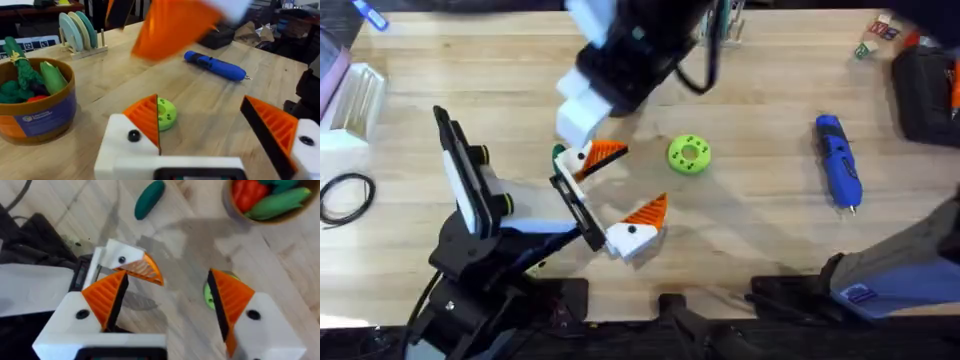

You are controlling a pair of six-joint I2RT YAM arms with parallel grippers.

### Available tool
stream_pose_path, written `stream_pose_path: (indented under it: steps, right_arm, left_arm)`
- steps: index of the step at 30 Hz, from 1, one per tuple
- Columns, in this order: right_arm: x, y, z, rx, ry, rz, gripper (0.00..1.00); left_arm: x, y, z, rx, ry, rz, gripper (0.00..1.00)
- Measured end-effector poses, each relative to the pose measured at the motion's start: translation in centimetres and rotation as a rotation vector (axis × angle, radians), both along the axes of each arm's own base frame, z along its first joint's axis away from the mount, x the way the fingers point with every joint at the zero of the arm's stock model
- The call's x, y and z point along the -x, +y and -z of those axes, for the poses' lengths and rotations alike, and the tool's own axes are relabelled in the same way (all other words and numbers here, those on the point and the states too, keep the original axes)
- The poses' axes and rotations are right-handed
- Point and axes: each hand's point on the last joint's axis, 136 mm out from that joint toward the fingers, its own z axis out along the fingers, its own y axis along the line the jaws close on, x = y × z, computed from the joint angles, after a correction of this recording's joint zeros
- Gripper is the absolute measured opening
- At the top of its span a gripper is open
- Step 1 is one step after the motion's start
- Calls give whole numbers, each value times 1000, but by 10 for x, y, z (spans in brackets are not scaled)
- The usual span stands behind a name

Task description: Pick up the gripper from the table and insert it into the empty holder that is missing its gripper. Then pick up a screw, insert it into the mounting hole, and use the screwdriver to tighten it. Finally, clean up the table by picking up the vegetable and placing it into the bucket.

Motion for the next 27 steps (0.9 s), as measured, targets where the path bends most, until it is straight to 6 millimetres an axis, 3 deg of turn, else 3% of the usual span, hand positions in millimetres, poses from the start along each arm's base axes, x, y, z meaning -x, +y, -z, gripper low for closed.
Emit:
stream_pose_path:
  steps: [6, 12, 24, 27]
  right_arm:
    - [-8, -39, -24, -26, -3, 81, 975]
    - [3, -64, -15, -65, -13, 111, 974]
    - [81, -149, -7, -330, -98, 204, 978]
    - [100, -162, -2, -377, -124, 203, 978]
  left_arm:
    - [0, 0, 0, 0, 0, 0, 993]
    - [0, 0, 0, 0, 0, 0, 988]
    - [0, 0, 0, 0, 0, 0, 988]
    - [0, 0, 0, 0, 0, 0, 987]
